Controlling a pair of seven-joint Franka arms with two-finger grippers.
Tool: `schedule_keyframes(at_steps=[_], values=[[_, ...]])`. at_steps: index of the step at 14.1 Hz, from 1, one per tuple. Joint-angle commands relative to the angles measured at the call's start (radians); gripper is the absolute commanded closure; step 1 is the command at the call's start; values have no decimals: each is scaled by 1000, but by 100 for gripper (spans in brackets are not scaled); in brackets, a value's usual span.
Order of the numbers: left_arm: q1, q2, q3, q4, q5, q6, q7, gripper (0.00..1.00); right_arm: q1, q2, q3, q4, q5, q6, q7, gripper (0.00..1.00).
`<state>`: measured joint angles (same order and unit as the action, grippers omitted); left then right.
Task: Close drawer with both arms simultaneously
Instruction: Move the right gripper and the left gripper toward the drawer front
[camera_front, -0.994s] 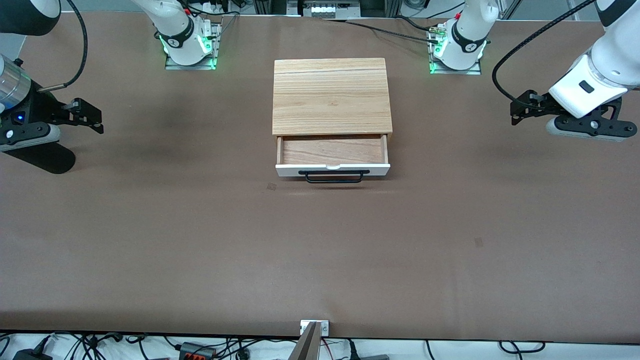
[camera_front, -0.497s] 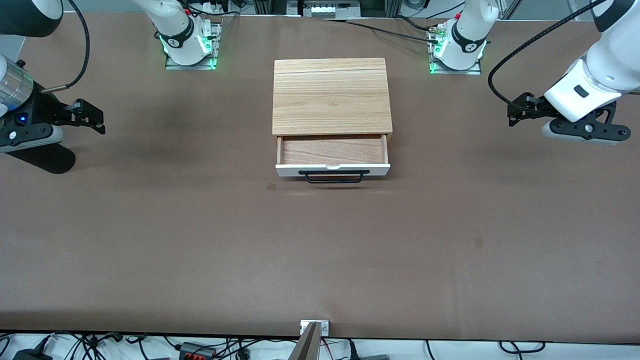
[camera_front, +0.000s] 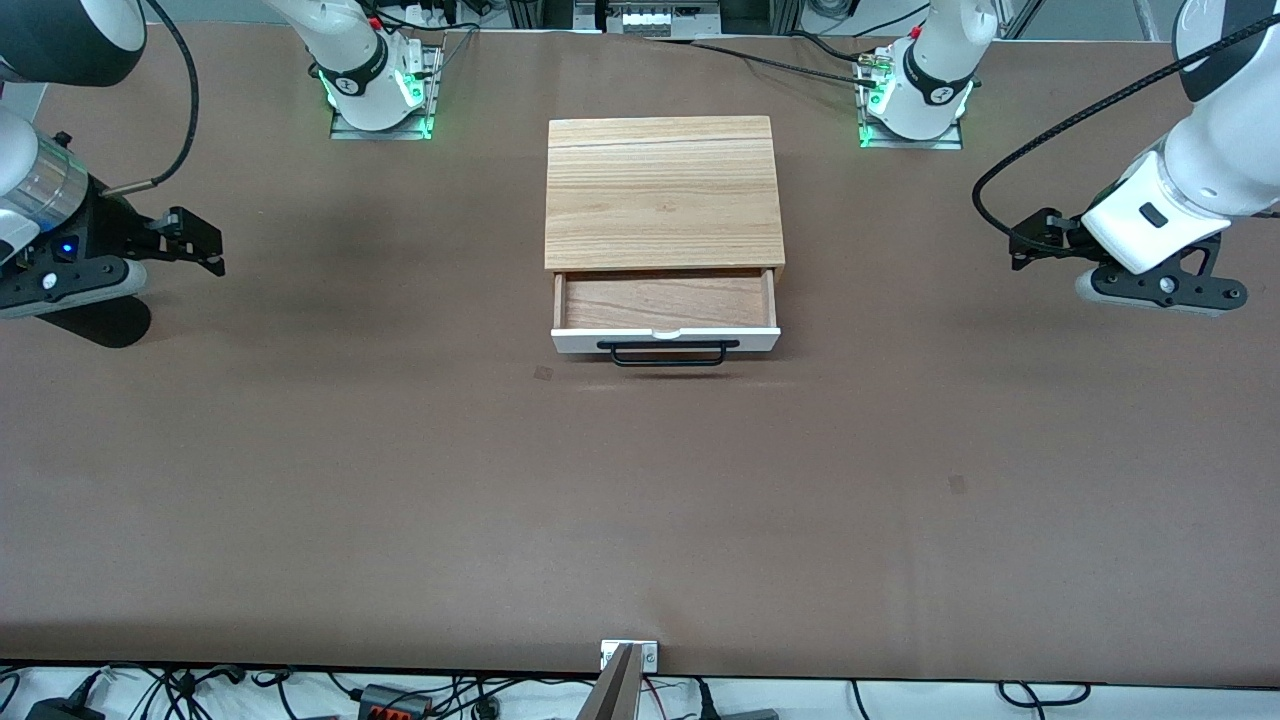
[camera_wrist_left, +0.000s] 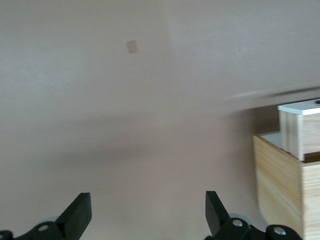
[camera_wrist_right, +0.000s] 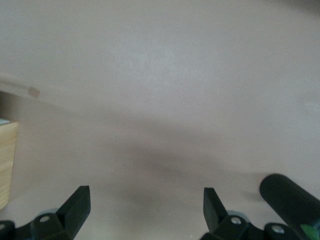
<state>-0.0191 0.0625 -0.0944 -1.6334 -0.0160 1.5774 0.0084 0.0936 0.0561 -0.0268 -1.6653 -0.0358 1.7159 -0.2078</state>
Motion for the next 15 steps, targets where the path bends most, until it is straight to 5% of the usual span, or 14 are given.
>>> schedule_keyframes(at_steps=[1, 5, 9, 15], values=[[7, 78, -4, 35, -115, 19, 1, 0, 37, 79, 1, 56, 25, 11, 10, 0], [-18, 161, -7, 23, -226, 180, 1, 0, 43, 178, 1, 93, 175, 28, 8, 0], [-87, 281, -7, 17, -308, 407, -1, 0, 69, 292, 2, 93, 383, 181, -5, 0], [-179, 376, -7, -32, -469, 675, -10, 0, 167, 476, 4, 133, 545, 329, -8, 0]])
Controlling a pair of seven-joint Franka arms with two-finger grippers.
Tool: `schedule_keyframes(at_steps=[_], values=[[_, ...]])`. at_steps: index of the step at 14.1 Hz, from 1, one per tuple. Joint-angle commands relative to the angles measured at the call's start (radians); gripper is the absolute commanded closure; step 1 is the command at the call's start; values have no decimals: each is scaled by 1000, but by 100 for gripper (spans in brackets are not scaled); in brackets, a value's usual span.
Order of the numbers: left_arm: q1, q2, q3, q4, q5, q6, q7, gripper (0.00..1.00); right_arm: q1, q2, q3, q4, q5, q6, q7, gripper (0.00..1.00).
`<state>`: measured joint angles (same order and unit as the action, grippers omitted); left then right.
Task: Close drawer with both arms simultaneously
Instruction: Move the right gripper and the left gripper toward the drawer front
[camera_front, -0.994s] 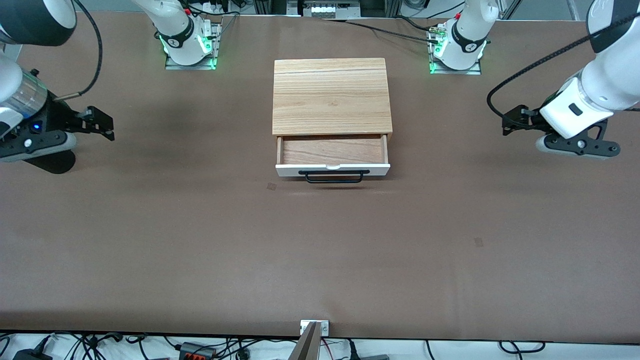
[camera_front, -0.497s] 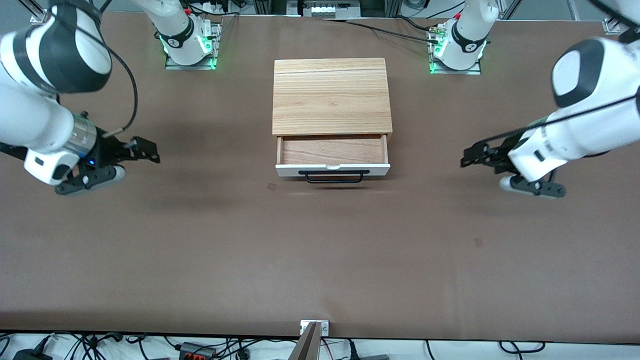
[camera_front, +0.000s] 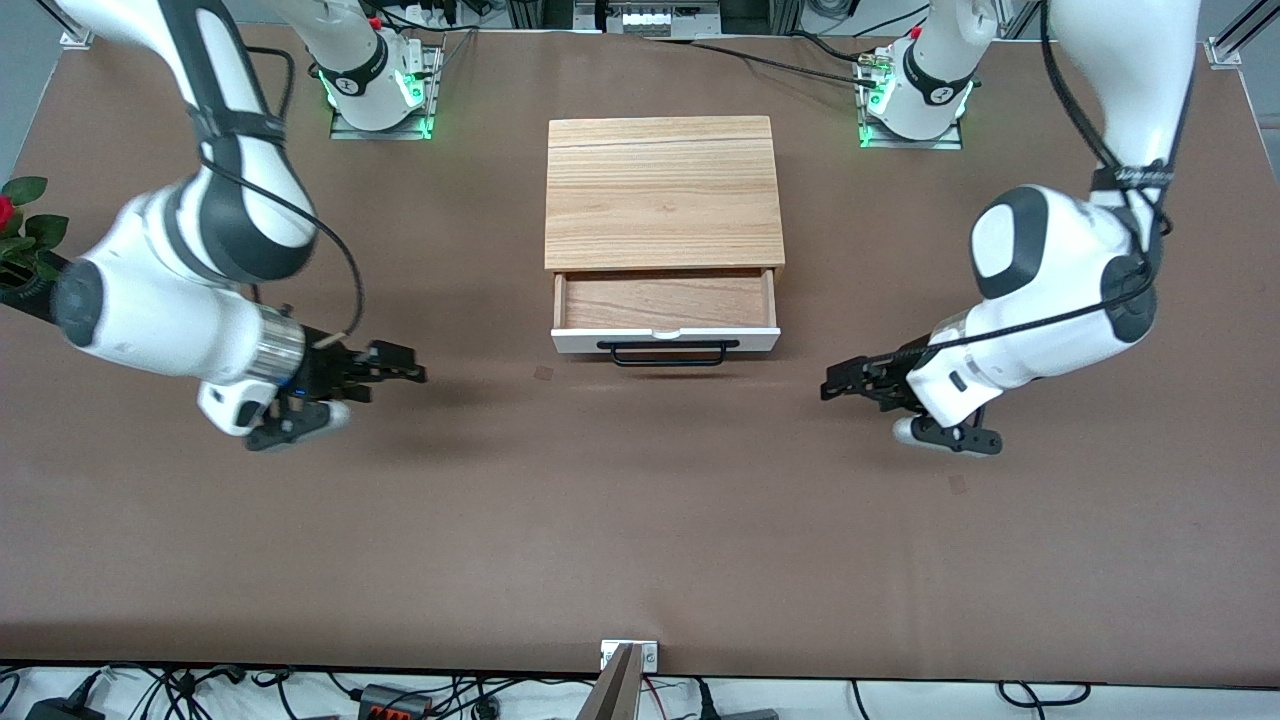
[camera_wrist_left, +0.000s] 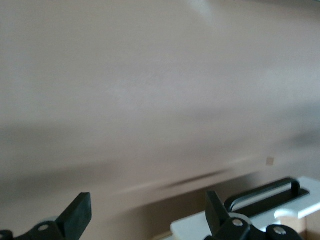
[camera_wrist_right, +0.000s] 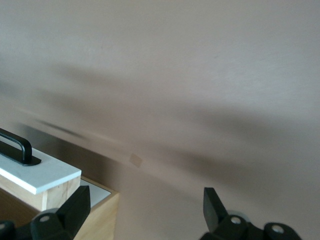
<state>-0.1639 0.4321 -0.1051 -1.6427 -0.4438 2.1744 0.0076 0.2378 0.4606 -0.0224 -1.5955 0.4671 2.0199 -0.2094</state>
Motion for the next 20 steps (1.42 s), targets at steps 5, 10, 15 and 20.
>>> schedule_keyframes(at_steps=[5, 10, 15, 20], values=[[-104, 8, 4, -118, -148, 182, -6, 0, 40, 151, 70, 106, 127, 31, -34, 0], [-132, 20, -18, -144, -156, 185, 2, 0, 46, 187, 111, 106, 177, 17, -73, 0], [-126, 13, -39, -189, -156, 182, 0, 0, 63, 201, 113, 106, 205, 16, -71, 0], [-118, 7, -53, -213, -156, 170, 2, 0, 58, 225, 111, 104, 271, -105, -68, 0]])
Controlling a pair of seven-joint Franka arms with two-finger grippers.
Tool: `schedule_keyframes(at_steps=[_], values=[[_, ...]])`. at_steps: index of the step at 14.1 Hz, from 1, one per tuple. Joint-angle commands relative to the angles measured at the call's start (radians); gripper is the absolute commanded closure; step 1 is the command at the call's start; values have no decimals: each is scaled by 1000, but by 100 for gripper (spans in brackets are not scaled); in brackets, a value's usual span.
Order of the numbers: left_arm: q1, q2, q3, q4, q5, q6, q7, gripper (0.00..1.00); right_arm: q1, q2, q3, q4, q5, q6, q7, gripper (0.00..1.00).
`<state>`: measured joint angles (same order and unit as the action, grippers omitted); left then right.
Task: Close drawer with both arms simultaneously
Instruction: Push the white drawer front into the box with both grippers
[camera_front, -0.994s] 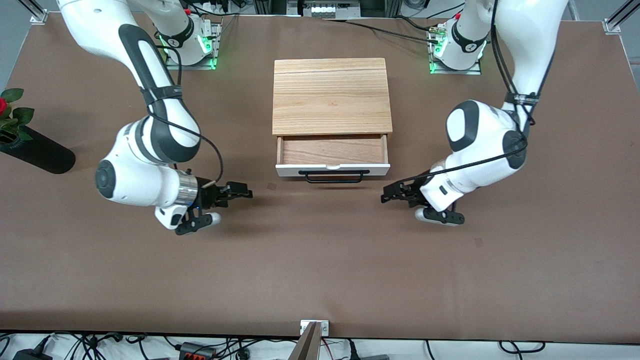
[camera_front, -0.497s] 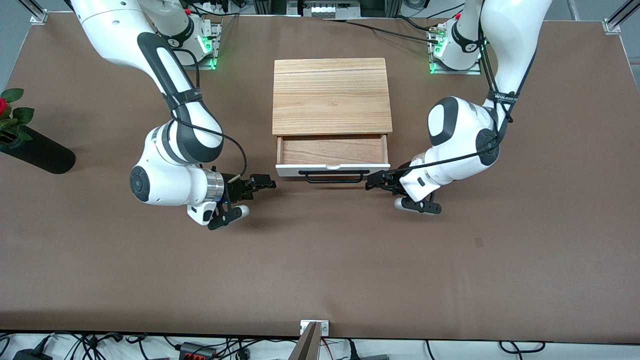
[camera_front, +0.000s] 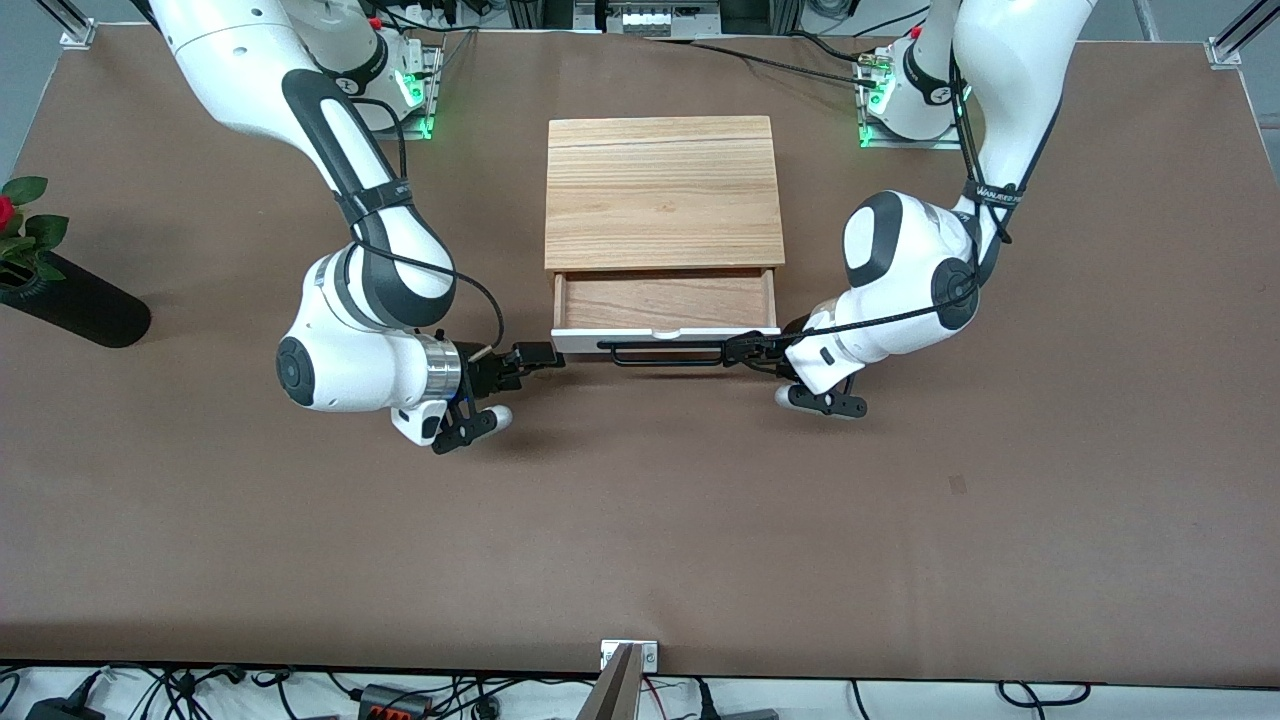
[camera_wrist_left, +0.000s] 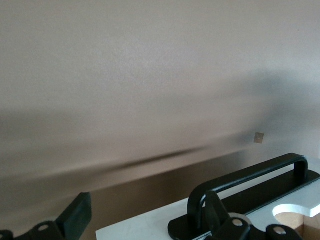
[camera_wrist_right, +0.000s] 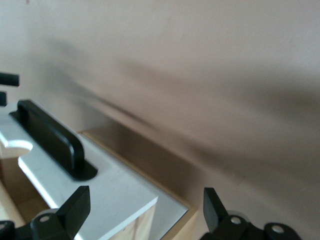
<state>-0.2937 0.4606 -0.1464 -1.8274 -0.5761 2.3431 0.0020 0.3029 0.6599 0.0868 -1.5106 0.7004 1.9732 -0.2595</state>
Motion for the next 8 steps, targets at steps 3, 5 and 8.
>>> schedule_keyframes(at_steps=[3, 5, 8], values=[[11, -26, -13, -39, -24, -1, 7, 0, -2, 32, 4, 18, 39, -70, -14, 0], [11, -28, -13, -44, -24, -16, 7, 0, -11, 50, 4, 20, 63, -85, -15, 0], [13, -39, -19, -46, -25, -66, 6, 0, -8, 60, 2, 20, 94, -114, -15, 0]])
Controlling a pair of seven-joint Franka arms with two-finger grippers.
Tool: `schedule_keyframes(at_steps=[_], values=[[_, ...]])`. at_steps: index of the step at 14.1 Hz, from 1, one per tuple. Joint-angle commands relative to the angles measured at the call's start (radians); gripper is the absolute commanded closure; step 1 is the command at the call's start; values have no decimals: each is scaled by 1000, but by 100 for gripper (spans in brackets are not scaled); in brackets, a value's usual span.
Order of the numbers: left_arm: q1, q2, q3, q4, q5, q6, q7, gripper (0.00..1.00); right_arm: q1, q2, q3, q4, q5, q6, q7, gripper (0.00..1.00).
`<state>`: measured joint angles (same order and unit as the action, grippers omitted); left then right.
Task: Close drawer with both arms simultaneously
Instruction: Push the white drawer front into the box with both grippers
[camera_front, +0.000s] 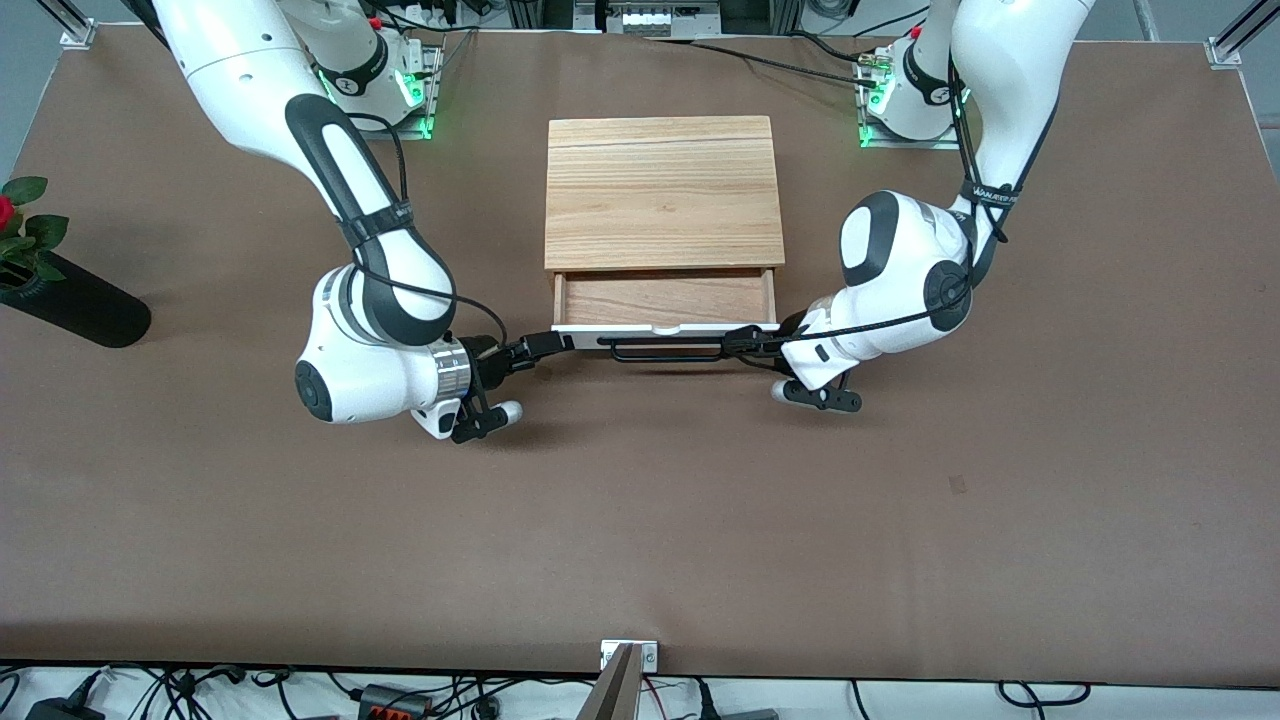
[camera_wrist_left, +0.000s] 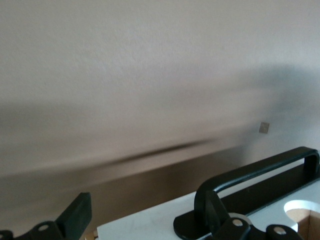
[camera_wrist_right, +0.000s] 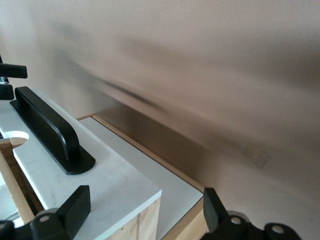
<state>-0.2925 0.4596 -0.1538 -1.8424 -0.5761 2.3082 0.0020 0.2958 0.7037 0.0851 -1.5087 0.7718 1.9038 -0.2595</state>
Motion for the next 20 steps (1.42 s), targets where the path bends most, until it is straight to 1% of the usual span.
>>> schedule_keyframes(at_steps=[1, 5, 9, 11, 13, 15, 20], values=[[13, -42, -12, -35, -25, -64, 6, 0, -3, 17, 4, 18, 27, -60, -12, 0], [30, -64, -12, -40, -24, -156, 7, 0, 6, 29, 4, 18, 24, -113, -9, 0], [29, -74, -21, -84, -24, -170, 18, 0, 8, 48, 4, 18, 15, -179, 16, 0], [29, -79, -24, -96, -24, -193, 18, 0, 28, 51, 4, 13, 8, -199, 28, 0], [30, -96, -24, -110, -24, -231, 21, 0, 32, 53, 4, 8, -6, -213, 43, 0], [27, -96, -24, -107, -24, -307, 38, 0, 37, 54, 4, 8, -9, -230, 51, 0], [23, -96, -26, -110, -24, -332, 38, 0, 42, 59, 4, 7, -32, -258, 57, 0]])
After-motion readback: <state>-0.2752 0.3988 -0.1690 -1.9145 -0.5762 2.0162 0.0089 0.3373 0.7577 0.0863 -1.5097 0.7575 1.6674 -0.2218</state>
